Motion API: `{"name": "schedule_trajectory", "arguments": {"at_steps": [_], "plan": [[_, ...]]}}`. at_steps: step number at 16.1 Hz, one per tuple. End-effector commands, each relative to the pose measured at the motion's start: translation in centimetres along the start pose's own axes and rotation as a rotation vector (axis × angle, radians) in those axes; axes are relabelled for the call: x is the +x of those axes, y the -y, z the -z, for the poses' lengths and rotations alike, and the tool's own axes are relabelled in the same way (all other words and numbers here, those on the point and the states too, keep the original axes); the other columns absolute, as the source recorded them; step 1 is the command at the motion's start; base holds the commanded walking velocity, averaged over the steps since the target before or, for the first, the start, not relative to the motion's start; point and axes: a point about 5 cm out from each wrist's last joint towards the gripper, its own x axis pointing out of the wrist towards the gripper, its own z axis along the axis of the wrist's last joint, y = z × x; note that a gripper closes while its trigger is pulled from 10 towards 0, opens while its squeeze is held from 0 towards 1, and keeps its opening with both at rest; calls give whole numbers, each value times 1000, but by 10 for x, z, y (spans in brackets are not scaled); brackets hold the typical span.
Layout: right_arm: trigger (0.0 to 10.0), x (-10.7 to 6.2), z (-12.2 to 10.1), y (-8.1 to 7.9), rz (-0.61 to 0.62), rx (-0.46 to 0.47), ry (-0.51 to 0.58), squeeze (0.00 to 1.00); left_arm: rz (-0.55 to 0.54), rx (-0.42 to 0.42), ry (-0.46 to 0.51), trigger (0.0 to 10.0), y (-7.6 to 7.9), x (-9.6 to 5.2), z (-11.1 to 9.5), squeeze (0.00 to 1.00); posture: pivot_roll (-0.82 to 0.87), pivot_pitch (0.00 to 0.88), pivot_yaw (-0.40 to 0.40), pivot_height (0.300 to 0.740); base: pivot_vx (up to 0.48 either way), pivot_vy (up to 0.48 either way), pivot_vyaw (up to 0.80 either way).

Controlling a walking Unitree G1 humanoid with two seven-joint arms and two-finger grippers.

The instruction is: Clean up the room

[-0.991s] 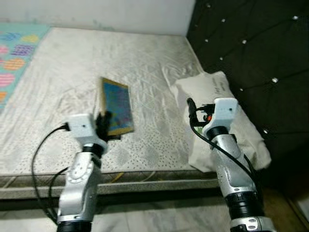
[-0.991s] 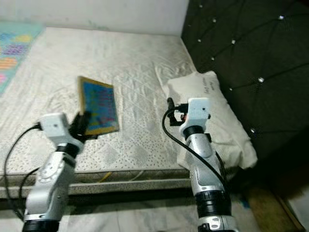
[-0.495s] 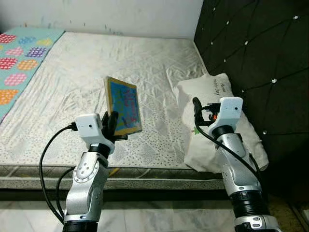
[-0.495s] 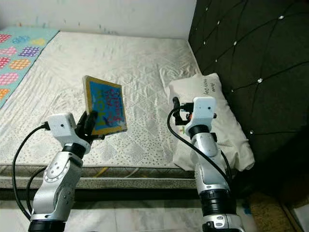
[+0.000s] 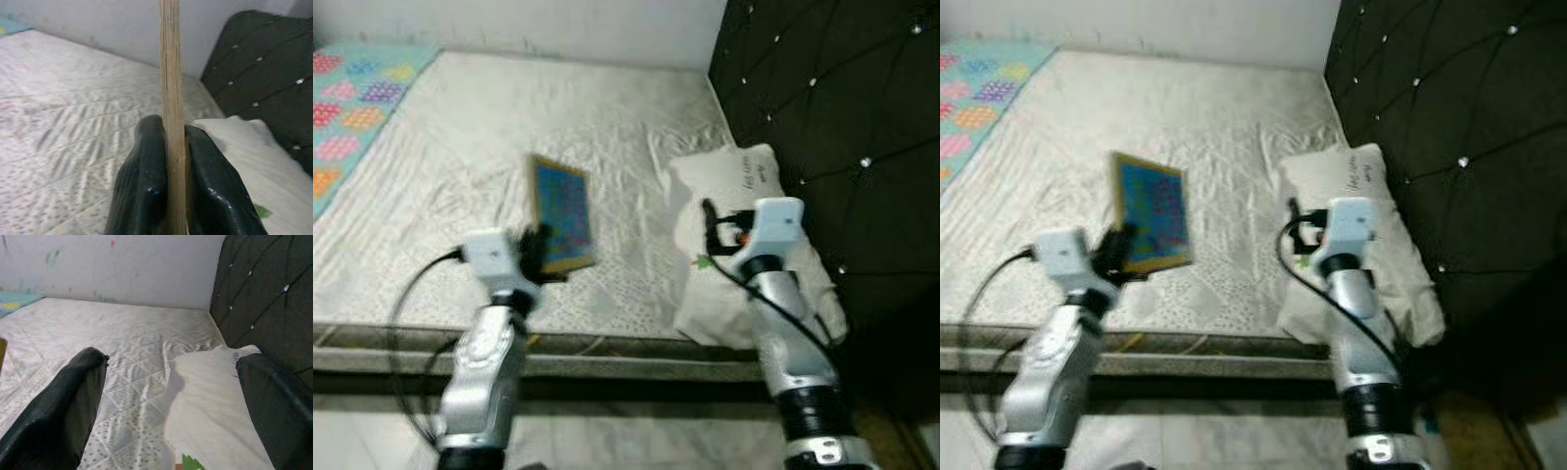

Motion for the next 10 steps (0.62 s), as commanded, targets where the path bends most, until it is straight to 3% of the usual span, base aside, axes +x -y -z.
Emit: {"name": "schedule_trajectory", "arguments": {"at_steps": [1, 4, 6, 10], "plan": [[10000, -1, 0, 8, 22, -12, 0, 0, 31, -10, 44, 10000, 9, 2, -6, 0, 19, 102, -61, 740, 0, 0, 0], [10000, -1, 0, 9, 24, -12, 0, 0, 4, 53, 54, 10000, 7, 2, -7, 0, 18, 103, -61, 740, 0, 0, 0], [10000, -1, 0, 9, 25, -11, -2, 0, 28, 17, 52, 10000, 6, 2, -7, 0, 17, 103, -60, 740, 0, 0, -294], [10000, -1, 1, 9, 23, -12, -2, 0, 52, 14, 62, 10000, 9, 1, -9, 0, 17, 107, -60, 740, 295, 0, -389]]}}
